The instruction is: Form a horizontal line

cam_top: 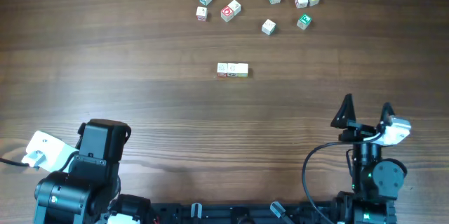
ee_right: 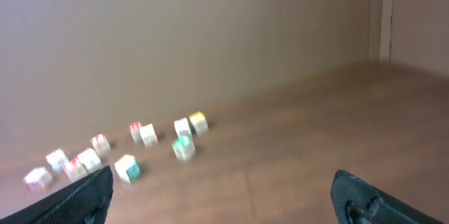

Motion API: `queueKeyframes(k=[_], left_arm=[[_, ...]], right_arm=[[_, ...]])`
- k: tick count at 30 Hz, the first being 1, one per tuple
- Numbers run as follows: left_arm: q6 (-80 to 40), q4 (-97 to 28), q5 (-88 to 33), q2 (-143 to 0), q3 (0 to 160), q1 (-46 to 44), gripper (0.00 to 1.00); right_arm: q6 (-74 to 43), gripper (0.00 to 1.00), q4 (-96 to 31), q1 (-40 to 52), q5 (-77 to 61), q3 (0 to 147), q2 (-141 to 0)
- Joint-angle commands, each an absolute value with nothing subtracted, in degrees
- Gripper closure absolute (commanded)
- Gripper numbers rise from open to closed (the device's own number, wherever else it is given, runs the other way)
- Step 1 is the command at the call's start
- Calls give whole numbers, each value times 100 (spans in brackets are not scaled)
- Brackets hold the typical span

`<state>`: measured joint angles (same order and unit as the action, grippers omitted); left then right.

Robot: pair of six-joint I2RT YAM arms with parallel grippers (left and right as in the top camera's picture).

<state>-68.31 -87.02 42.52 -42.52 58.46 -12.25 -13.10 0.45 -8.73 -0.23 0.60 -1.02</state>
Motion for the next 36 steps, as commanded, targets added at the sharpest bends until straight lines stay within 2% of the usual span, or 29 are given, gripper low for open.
queueKeyframes(k=[1,31,36], left_arm=[[-6947,-8707,4289,-4233,5835,-1177,0],[-6941,-8777,4150,-4217,5795,-1188,0],[-6945,-8243,4010,-3736,5404,-1140,0]], right_arm=[[-1214,0,27,-899,-161,30,-19],[-1214,0,23,-902,-161,30,-27],[-1214,0,23,-902,-161,30,-27]])
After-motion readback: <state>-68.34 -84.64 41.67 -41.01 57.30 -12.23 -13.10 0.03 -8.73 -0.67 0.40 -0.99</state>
